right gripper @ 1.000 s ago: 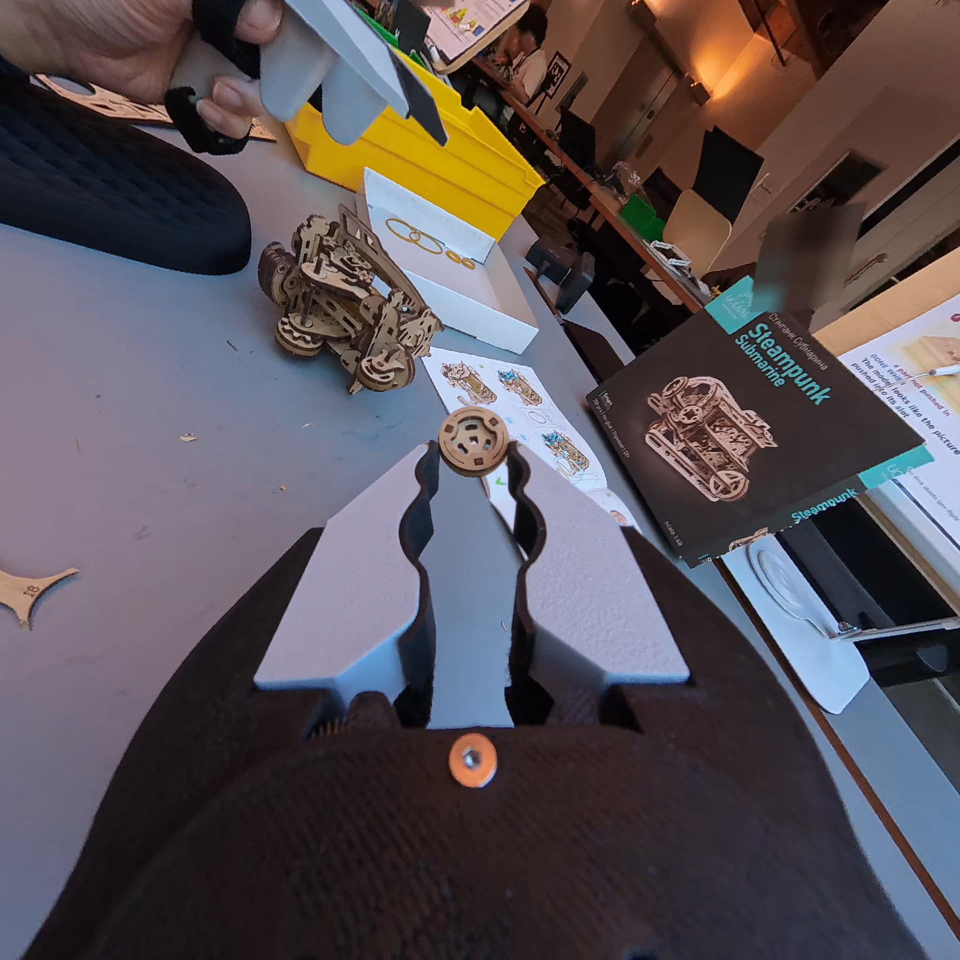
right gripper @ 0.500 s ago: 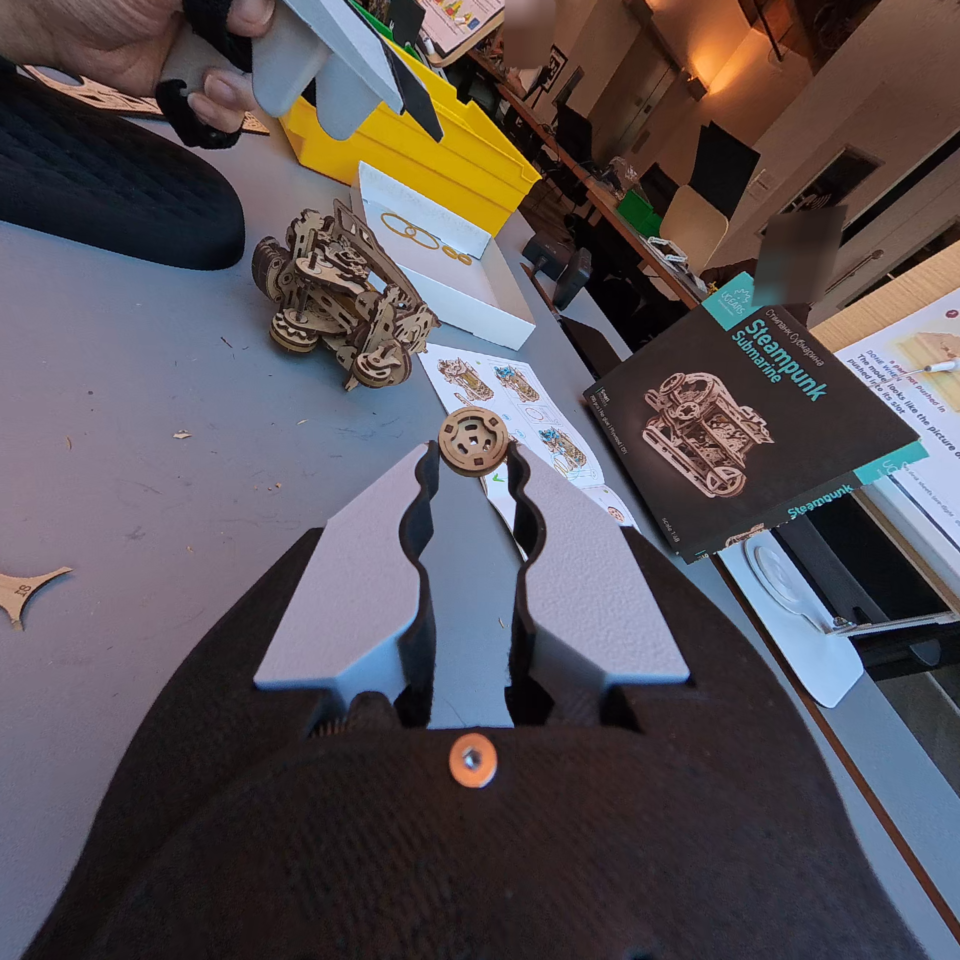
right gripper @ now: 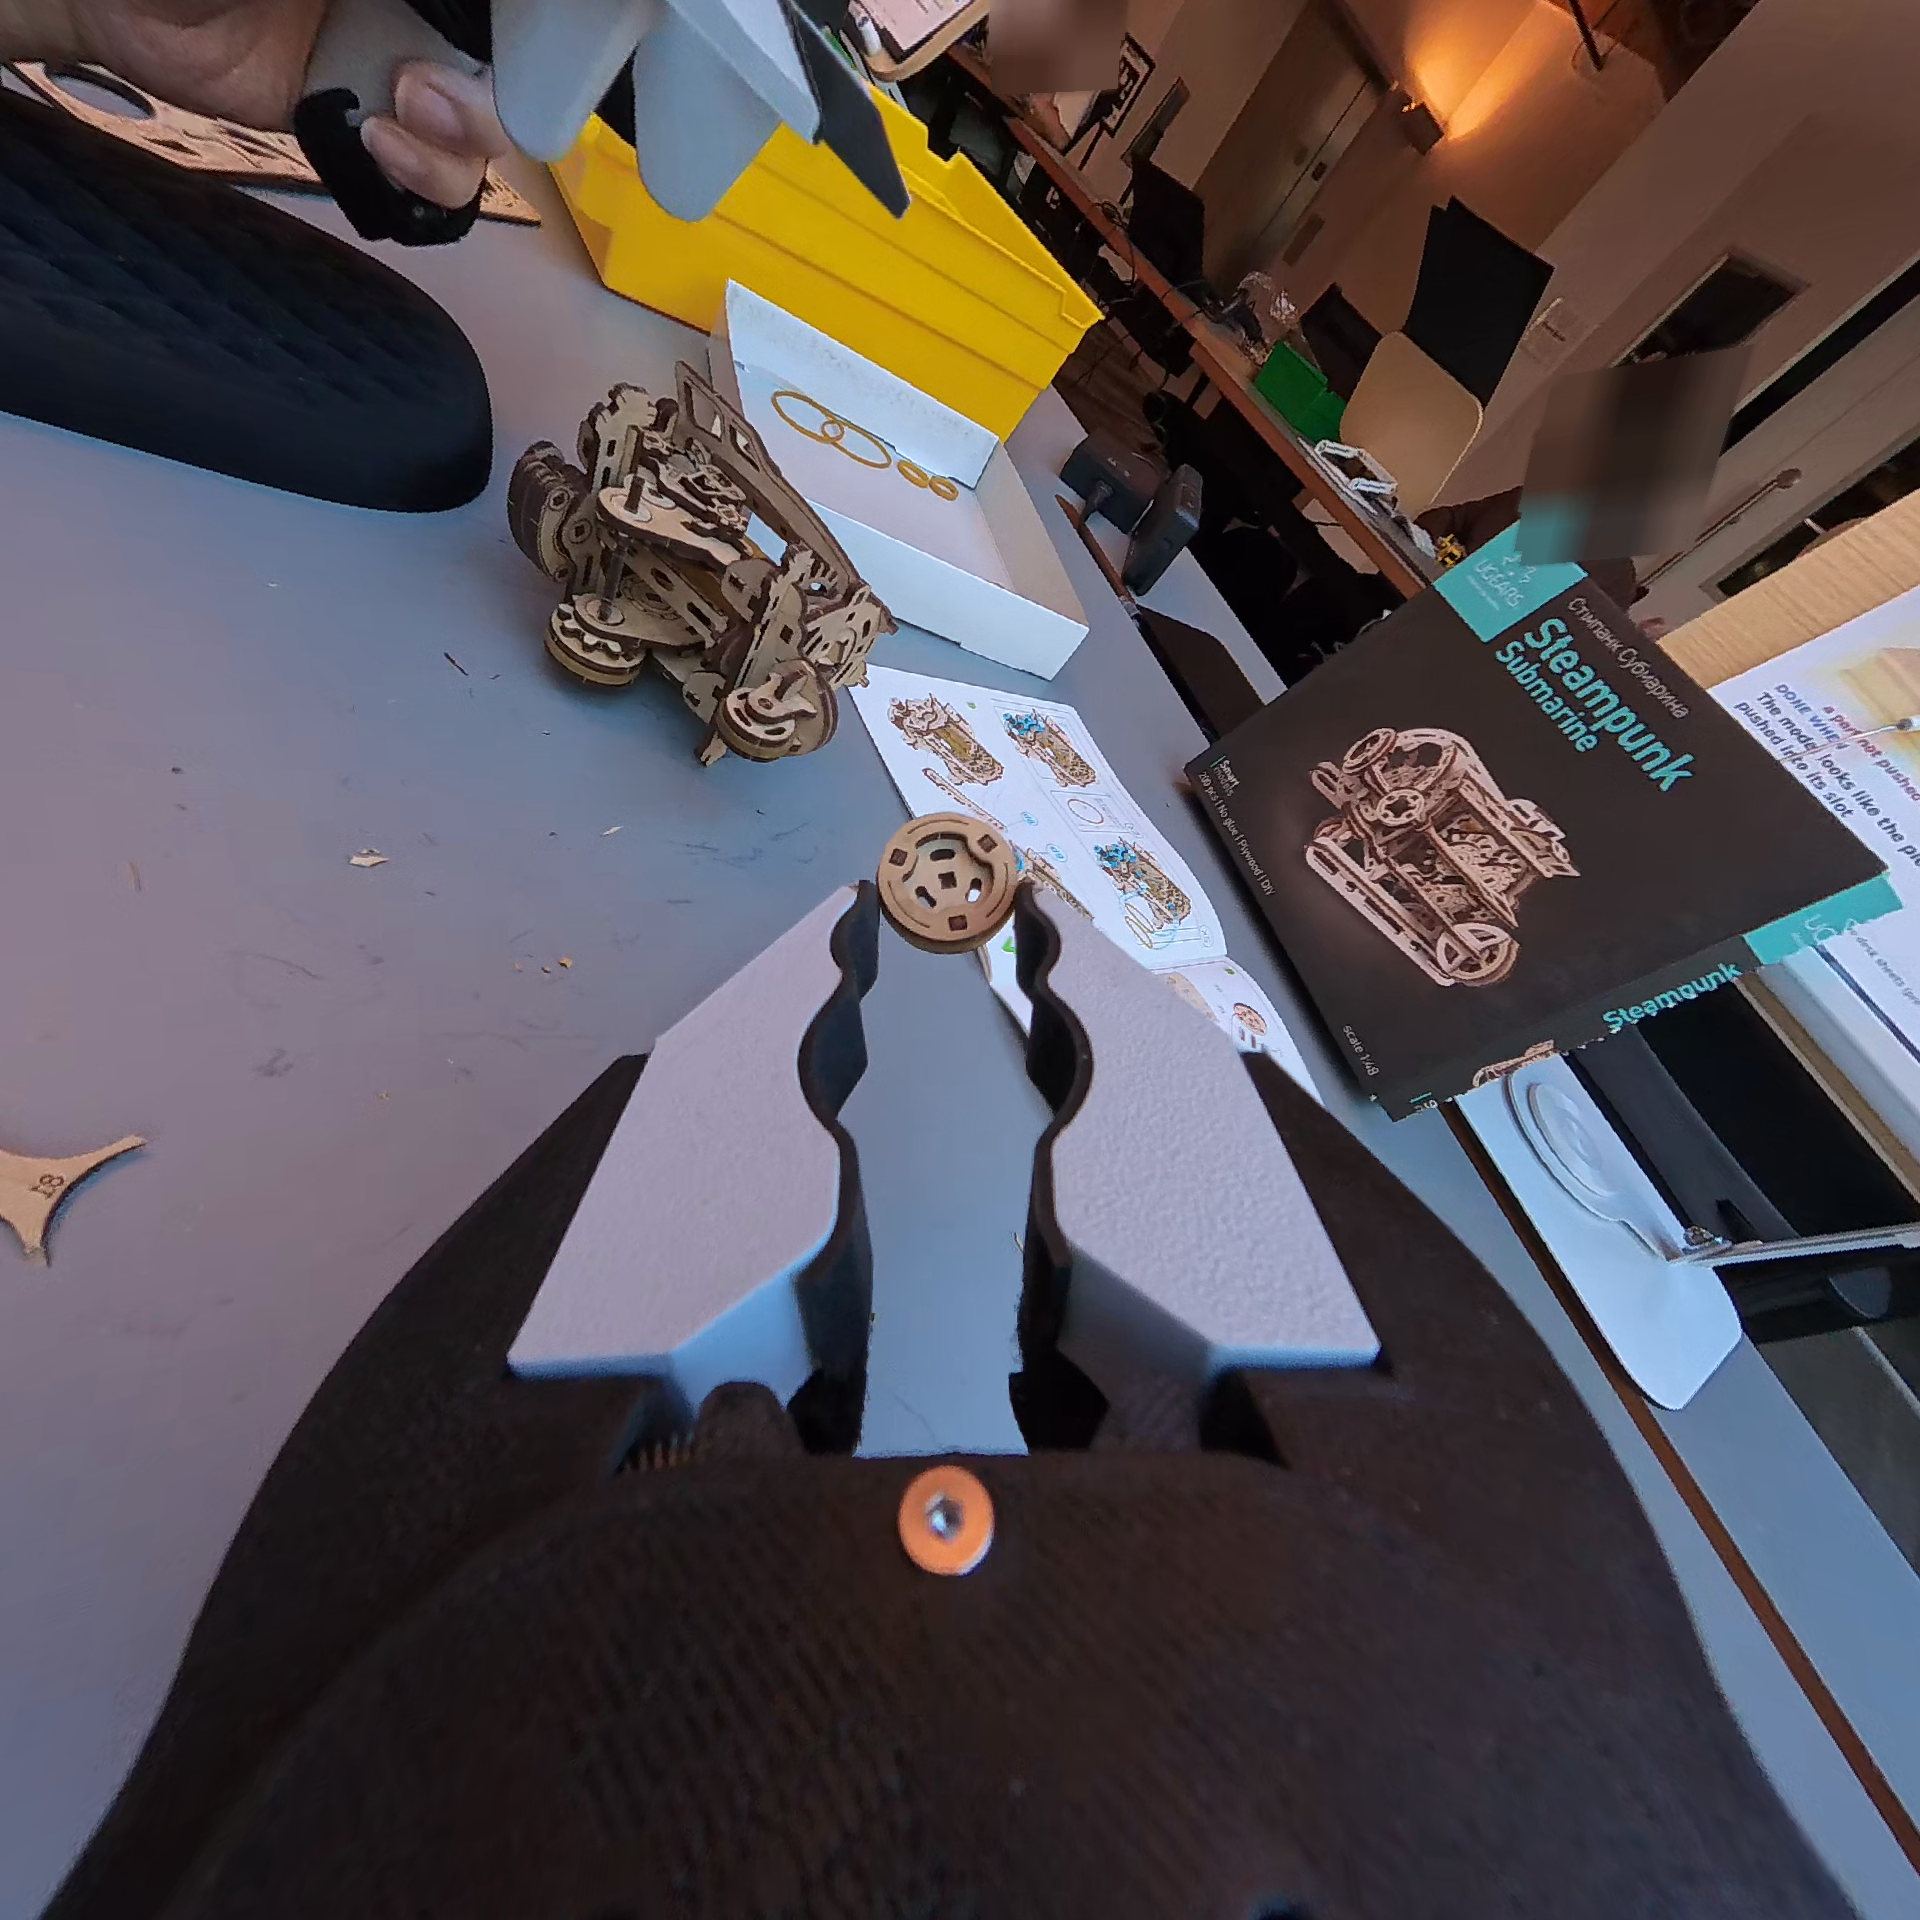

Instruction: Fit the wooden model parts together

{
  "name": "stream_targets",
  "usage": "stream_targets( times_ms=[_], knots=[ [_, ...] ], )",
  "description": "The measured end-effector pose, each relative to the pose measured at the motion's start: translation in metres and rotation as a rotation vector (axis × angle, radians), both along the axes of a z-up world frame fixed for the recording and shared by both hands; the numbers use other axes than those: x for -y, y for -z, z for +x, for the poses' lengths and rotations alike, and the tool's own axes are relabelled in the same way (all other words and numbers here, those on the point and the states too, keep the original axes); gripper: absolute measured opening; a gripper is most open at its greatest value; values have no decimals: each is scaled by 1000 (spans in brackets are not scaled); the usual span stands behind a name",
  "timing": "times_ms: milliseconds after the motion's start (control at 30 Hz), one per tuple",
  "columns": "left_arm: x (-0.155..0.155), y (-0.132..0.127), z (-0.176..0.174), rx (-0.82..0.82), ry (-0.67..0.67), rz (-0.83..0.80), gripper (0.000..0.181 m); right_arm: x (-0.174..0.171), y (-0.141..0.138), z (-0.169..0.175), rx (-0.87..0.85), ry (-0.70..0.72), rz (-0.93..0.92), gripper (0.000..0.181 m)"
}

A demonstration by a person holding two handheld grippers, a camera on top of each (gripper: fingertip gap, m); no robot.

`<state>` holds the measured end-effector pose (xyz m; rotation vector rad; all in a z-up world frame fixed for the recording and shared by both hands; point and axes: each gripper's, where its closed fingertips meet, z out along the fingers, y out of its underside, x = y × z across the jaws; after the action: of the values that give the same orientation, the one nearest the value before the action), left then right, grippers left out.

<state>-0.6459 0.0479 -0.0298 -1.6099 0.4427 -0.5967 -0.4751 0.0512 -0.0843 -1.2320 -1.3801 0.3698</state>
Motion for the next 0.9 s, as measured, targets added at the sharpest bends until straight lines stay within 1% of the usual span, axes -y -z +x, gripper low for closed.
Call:
stream_targets(
  times_ms=[67, 133, 233, 300, 367, 400, 567, 633, 767, 900],
  knots=[
    [1, -2, -1, 1, 1, 8, 65, 1, 2, -3, 7, -4, -16, 25],
    [2, -4, -5, -4, -7, 11, 66, 8, -1, -12, -14, -36, -61, 25],
    [3, -3, -12, 10, 7, -4, 66, 31, -14, -42, -23, -145, -175, 25],
    [10, -11, -14, 70, 40, 5, 66, 43, -23, -63, -13, -209, -218, 25],
    [20, -19, -14, 127, 86, 31, 66, 49, -22, -82, 37, -243, -245, 25],
    [24, -19, -13, 134, 110, 29, 66, 48, -20, -90, 62, -246, -247, 25],
    [28, 12, -4, 35, 174, -61, 67, 49, 7, -120, 217, -256, -359, 25],
    [25, 22, 2, -5, 184, -93, 65, 48, 10, -127, 235, -261, -339, 25],
    [21, 41, 11, -64, 212, -159, 66, 47, 15, -129, 302, -284, -335, 25],
    [17, 49, 15, -61, 227, -205, 66, 48, 17, -130, 349, -342, -365, 25]
  ],
)
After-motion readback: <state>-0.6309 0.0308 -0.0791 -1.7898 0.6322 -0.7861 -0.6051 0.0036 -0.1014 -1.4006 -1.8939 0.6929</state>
